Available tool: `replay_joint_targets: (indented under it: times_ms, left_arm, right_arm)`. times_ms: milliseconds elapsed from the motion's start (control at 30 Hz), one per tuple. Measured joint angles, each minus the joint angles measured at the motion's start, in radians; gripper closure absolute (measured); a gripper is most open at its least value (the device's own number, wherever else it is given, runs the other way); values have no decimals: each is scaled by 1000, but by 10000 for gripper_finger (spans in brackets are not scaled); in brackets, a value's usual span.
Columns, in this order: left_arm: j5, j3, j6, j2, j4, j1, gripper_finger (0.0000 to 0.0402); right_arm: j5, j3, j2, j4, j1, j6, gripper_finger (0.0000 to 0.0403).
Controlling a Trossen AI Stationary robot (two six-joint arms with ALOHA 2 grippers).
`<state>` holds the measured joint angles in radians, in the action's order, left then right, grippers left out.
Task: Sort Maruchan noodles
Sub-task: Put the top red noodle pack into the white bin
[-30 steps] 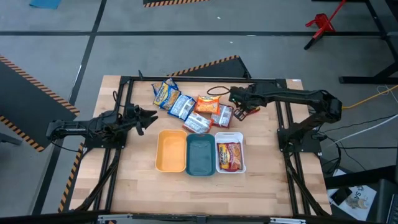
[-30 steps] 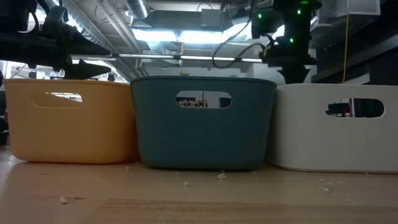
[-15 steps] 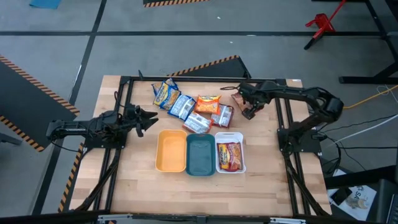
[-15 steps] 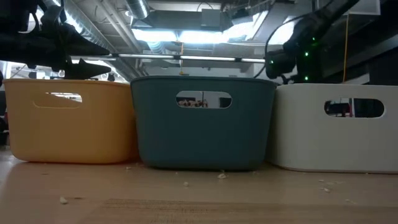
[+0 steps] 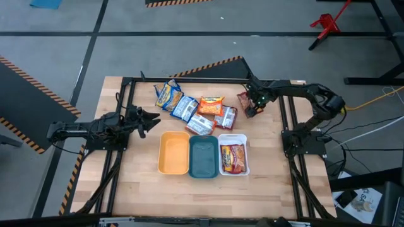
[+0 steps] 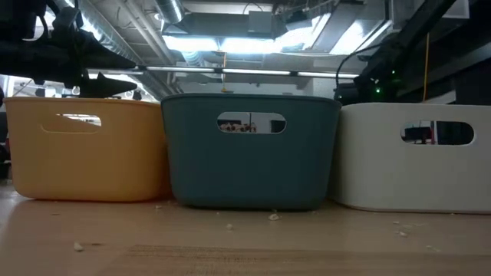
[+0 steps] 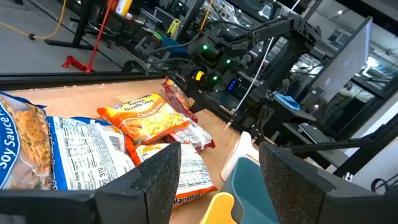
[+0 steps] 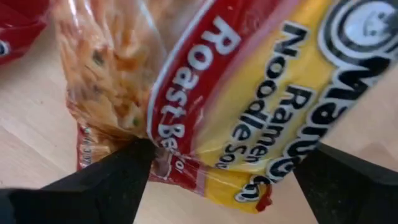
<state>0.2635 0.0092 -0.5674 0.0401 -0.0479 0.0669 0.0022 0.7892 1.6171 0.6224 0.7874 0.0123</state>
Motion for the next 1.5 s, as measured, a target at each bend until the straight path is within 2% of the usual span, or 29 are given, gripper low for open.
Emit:
replay_joint_targets:
  times_ms: [100, 167, 467, 567, 767, 867, 1067, 1267, 1500]
  left_arm:
    - [3, 0, -1, 0, 0, 0, 189]
    - [4, 0, -1, 0, 0, 0, 189]
    - [3, 0, -2, 0, 0, 0, 189]
    - [-2, 0, -2, 0, 0, 0, 189]
    - [-3, 0, -2, 0, 0, 0, 189]
    - [-4, 0, -2, 0, 0, 0, 189]
    - [-4, 0, -2, 0, 0, 0, 189]
    - [-4, 0, -4, 0, 0, 0, 189]
    - [-4, 0, -6, 0, -1, 0, 189]
  right_arm:
    - [-8, 0, 10, -3, -5, -4, 86]
    - [-12, 3, 10, 2, -11, -6, 122]
    - [-43, 77, -7, 144, -8, -13, 340]
    - [-54, 107, -7, 196, -9, -13, 388]
    - [-64, 140, -8, 254, -9, -76, 388]
    - [-106, 159, -25, 272, -10, -133, 396]
    - [-114, 217, -105, 303, -69, -328, 398]
    - [-137, 261, -244, 349, -234, -505, 400]
    - [-97, 264, -411, 386, -569, -873, 402]
